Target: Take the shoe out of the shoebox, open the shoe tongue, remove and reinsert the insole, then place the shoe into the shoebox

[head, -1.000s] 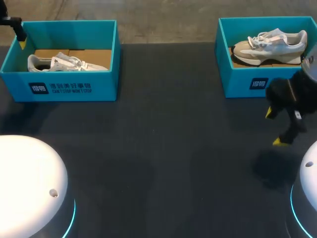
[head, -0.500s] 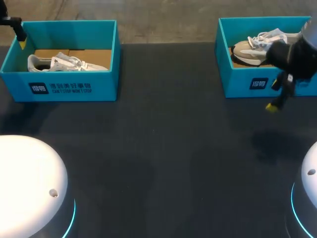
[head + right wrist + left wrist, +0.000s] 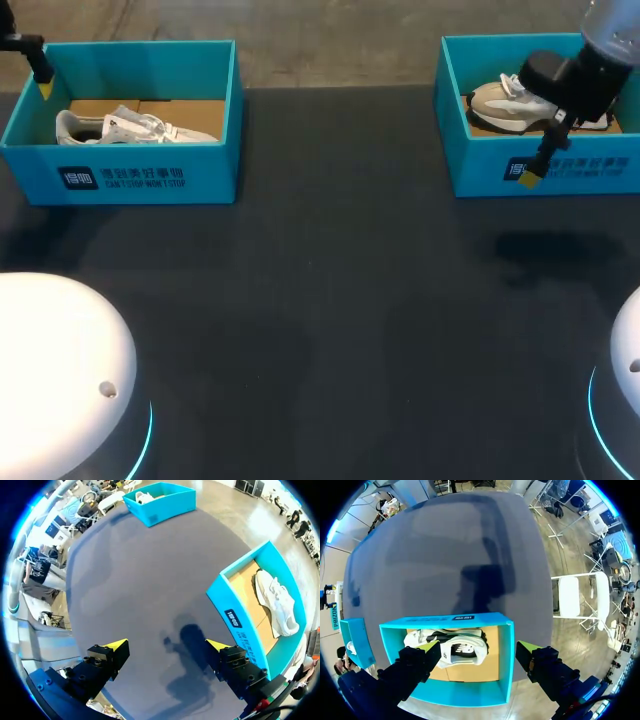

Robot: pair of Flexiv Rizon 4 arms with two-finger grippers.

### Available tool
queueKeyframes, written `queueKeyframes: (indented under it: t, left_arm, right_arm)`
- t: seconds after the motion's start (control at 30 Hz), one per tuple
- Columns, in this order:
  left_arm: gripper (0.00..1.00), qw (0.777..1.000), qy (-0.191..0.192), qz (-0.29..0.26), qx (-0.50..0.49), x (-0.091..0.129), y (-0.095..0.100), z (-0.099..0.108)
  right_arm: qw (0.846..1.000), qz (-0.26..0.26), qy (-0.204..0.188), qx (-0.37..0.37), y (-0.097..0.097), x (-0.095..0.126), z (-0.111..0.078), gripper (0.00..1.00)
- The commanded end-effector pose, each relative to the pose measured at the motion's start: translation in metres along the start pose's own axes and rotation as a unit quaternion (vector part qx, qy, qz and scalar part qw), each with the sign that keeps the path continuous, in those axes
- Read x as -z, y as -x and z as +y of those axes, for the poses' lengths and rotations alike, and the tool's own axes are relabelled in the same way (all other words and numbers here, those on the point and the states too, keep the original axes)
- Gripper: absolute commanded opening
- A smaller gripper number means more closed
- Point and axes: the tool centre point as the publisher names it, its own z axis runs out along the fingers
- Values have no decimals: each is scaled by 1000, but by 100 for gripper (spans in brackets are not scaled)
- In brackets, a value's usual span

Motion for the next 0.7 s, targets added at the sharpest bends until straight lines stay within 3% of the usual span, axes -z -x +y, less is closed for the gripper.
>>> queueKeyframes:
  t: [0.03, 0.13, 0.17, 0.23, 0.37, 0.4, 0.47, 0.53, 0.63, 0.7]
  left_arm:
    - [100, 1000, 1, 1, 0, 1, 0, -1]
    - [100, 1000, 1, 1, 0, 1, 0, -1]
    - [100, 1000, 1, 1, 0, 1, 0, -1]
    - [100, 1000, 1, 1, 0, 1, 0, -1]
    - [100, 1000, 1, 1, 0, 1, 0, -1]
    - [100, 1000, 1, 1, 0, 1, 0, -1]
    - [100, 1000, 1, 1, 0, 1, 0, -1]
    - [100, 1000, 1, 1, 0, 1, 0, -1]
    - [100, 1000, 1, 1, 0, 1, 0, -1]
    - [100, 1000, 1, 1, 0, 1, 0, -1]
  right_arm:
    - [1000, 2, -3, 0, 2, 0, 2, 100]
    - [999, -17, 0, -33, 10, 0, 3, 100]
    - [996, -33, 0, -81, 22, 0, 3, 100]
    - [985, -45, 40, -160, 46, 6, 0, 100]
    - [959, -96, 50, -263, 90, 12, -11, 100]
    - [950, -127, 42, -281, 103, 14, -13, 100]
    - [945, -118, 45, -301, 122, 16, -18, 100]
    - [931, -157, 9, -330, 143, 14, -19, 100]
    - [911, -183, -11, -370, 175, 13, -21, 100]
    - [915, -159, -1, -369, 194, 12, -23, 100]
